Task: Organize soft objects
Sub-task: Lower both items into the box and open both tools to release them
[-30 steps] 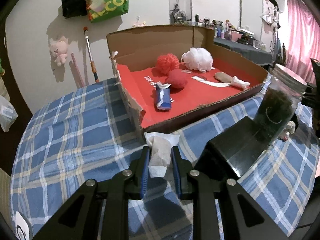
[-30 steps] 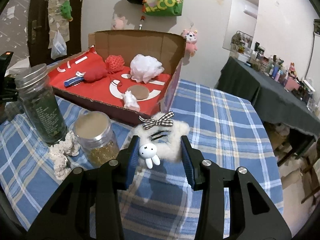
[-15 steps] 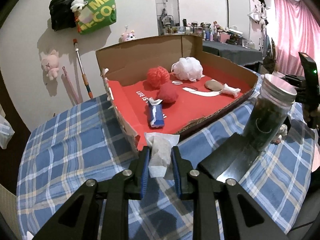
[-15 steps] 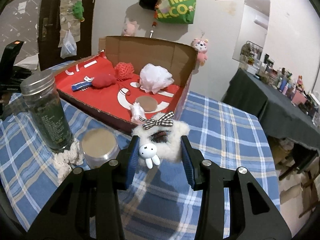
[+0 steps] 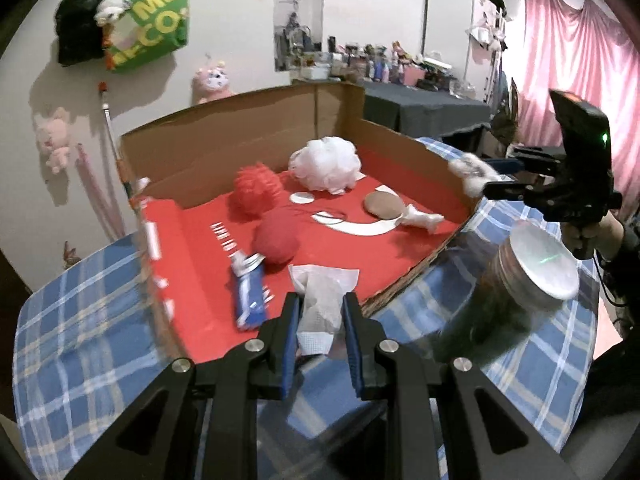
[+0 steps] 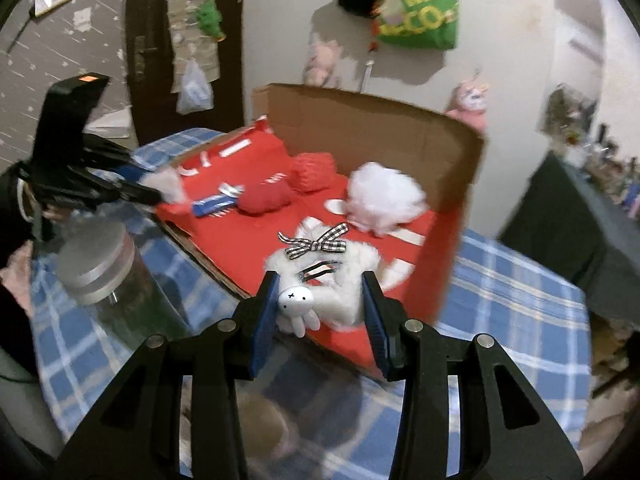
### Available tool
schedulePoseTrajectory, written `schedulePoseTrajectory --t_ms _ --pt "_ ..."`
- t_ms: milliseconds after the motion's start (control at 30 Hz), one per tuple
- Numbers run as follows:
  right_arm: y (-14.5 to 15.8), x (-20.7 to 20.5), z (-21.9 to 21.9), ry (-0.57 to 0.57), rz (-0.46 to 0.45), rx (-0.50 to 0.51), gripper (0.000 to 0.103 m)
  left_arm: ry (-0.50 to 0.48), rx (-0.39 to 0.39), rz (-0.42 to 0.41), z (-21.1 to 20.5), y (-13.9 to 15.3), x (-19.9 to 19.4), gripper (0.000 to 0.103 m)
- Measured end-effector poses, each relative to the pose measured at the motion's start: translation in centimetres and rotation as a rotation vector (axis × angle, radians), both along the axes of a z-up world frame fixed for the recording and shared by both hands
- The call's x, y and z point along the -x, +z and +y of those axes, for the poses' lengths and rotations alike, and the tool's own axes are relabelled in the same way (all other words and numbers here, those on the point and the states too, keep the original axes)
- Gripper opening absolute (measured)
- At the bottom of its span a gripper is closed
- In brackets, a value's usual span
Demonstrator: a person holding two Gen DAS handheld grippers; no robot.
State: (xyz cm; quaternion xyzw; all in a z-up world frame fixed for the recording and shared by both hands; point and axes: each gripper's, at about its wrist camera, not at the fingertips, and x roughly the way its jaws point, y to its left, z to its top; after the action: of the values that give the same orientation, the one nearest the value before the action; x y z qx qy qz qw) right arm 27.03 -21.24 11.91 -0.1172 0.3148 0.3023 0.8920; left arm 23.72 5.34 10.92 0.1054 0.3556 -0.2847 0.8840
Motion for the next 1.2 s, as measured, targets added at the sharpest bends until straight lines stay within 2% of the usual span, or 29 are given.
schedulePoseTrajectory --t_ms 200,300,500,667,800,967,1200 --pt "-0.7 -4.1 4.3 0.102 0.169 0.039 0.039 -0.03 -0.044 0.081 -3.5 -0.6 -3.4 0.023" --pt "-1.5 -5.9 5.5 0.115 0.244 0.07 0.039 -0.023 -0.062 0.144 -4.8 -1.4 -5.2 0.023" --pt "-3.2 -8.8 7.2 0.118 0.368 0.141 0.039 -0.035 -0.107 0.212 -6.2 -2.6 -7.5 0.023" --pt "-4.4 -10.0 8.7 0.128 0.428 0.188 0.04 -0.044 -0.137 0.281 -7.0 -3.6 -9.0 0.023" --pt "-5.2 -10.4 9.6 0.131 0.445 0.24 0.04 -0.046 -0.174 0.302 -7.4 -4.4 -9.6 0.023" --pt "-5.7 -11.1 10.1 0.123 0.464 0.266 0.041 -0.043 -0.171 0.315 -7.1 -4.8 -10.1 0.023" --pt "-6.5 -11.7 10.0 0.109 0.489 0.291 0.041 -0.051 -0.199 0.325 -7.5 -5.1 -10.4 0.033"
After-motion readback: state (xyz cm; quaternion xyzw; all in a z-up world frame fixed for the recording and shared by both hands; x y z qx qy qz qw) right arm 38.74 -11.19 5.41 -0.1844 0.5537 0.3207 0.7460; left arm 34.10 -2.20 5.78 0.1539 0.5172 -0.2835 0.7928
